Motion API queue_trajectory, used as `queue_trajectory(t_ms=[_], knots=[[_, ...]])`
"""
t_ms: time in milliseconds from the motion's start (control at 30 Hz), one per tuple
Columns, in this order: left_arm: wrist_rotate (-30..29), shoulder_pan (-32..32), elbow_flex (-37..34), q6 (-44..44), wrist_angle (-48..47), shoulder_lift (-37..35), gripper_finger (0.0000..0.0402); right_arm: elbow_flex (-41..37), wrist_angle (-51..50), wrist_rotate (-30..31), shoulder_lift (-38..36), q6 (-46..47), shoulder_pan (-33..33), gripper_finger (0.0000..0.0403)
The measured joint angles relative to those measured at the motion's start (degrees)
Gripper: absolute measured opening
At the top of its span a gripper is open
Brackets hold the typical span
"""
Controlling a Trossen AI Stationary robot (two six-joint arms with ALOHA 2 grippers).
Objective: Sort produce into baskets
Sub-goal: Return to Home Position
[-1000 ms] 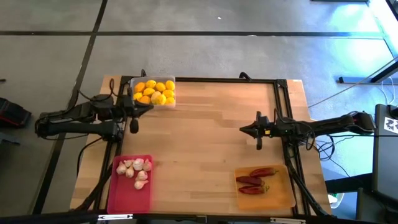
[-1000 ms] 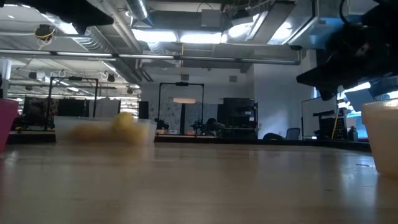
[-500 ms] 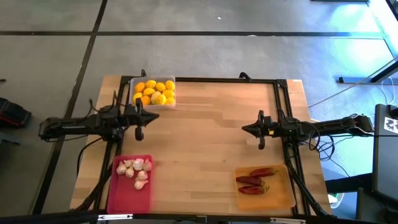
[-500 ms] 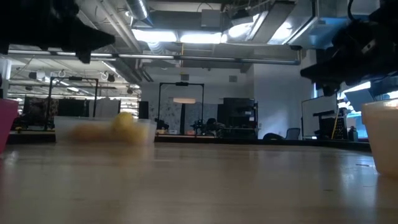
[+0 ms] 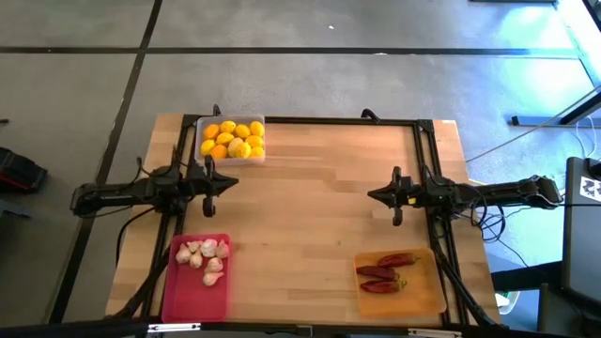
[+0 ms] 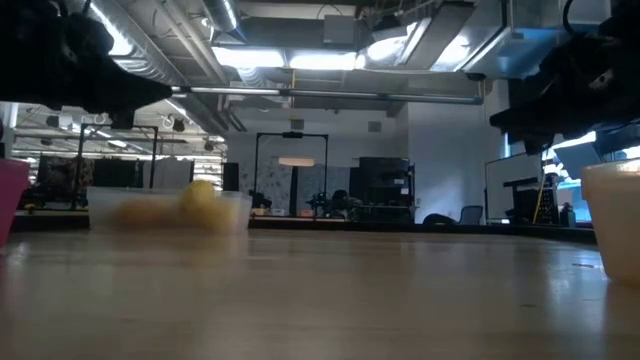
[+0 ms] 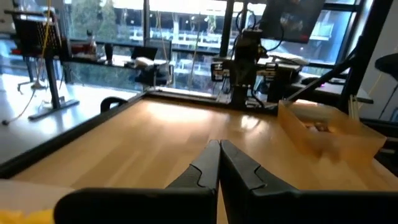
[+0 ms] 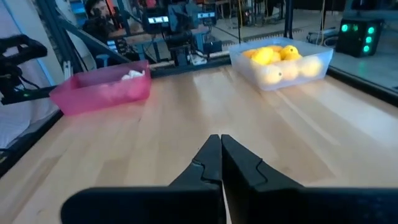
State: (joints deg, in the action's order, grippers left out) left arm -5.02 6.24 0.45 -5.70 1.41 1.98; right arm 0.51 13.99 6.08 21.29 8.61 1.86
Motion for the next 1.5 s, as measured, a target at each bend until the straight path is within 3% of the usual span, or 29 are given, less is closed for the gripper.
queue_trajectory(t_ms=[433, 600, 1500], knots=[[-0.2, 0.0, 0.0, 2.1, 0.5, -1.1, 0.0003, 0.0, -7.3, -1.2, -15.6, -1.8, 0.0, 0.0005], [-0.2, 0.0, 0.0, 2.0, 0.5, -1.1, 0.0003, -0.1, -12.1, -5.5, -21.3, -3.8, 0.0, 0.0005], [-0.1, 0.0, 0.0, 2.0, -0.1, -1.1, 0.0003, -0.1, -13.1, -6.1, -21.1, -3.6, 0.0, 0.0005]])
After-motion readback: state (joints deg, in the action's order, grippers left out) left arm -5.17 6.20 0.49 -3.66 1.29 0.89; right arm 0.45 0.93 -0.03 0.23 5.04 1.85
